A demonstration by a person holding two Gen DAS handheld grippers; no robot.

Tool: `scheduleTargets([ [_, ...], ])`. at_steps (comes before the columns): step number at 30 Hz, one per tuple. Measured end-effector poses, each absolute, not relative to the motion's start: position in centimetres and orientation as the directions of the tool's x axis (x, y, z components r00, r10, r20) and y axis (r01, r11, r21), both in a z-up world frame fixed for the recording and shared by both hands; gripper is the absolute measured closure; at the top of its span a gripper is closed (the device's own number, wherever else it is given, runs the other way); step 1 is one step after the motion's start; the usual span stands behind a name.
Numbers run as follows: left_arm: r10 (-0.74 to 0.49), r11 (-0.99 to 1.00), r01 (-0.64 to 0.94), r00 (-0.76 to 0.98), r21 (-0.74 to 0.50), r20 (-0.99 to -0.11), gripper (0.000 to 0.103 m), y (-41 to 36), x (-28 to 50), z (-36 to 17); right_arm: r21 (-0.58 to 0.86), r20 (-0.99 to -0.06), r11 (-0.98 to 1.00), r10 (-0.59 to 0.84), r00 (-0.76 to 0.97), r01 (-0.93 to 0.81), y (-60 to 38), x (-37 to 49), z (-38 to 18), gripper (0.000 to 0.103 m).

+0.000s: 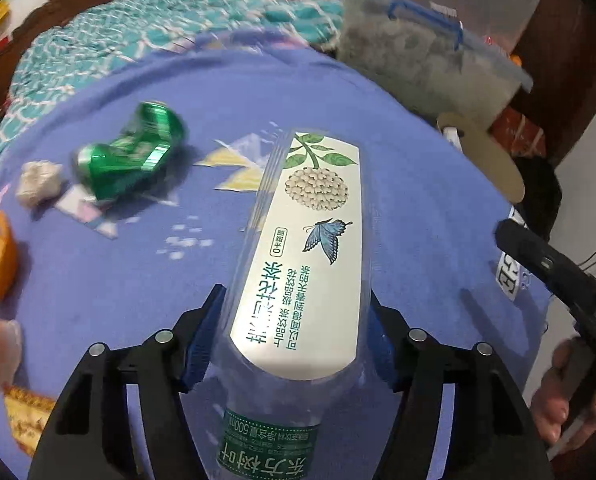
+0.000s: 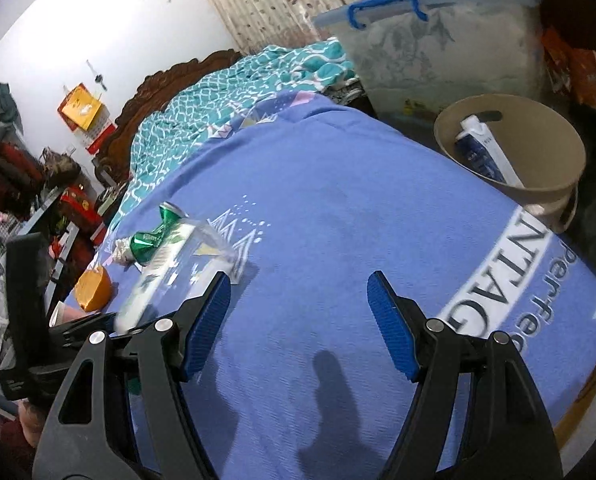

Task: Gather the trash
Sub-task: 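Grasp the plastic bottle with the left gripper while the right grasps the green can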

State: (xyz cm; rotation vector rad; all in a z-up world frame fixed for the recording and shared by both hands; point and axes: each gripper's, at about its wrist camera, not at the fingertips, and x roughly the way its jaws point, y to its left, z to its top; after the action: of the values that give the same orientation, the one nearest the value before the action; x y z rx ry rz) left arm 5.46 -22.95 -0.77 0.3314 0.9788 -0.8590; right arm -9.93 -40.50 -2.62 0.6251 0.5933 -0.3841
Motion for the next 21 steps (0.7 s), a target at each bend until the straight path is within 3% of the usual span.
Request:
scheduleTargets([
  [10,-0.585,0.717,0.655,0.378,-0.239,-0.718,0.041,-6.2,5.2,2.6,0.346,-0.642,0.893,0.003,0.766,0.287,-34.1,2.4,-0.5,0.031],
  [16,-0.584,0.758,0.587,0.418,-0.284,-0.696,0.04,0.4,4.6,2.3,0.51,-0.696,0.796,0.16,0.7,0.326,-35.4,12.7,-2.7,0.033],
  [21,-0.598,0.762,0.563,0.424,-0.318,-0.68,0.04,2.5,4.8,2.1,0.695,-0.669,0.6,0.338,0.661,0.396,-35.8,17.6,-7.5,0.048],
])
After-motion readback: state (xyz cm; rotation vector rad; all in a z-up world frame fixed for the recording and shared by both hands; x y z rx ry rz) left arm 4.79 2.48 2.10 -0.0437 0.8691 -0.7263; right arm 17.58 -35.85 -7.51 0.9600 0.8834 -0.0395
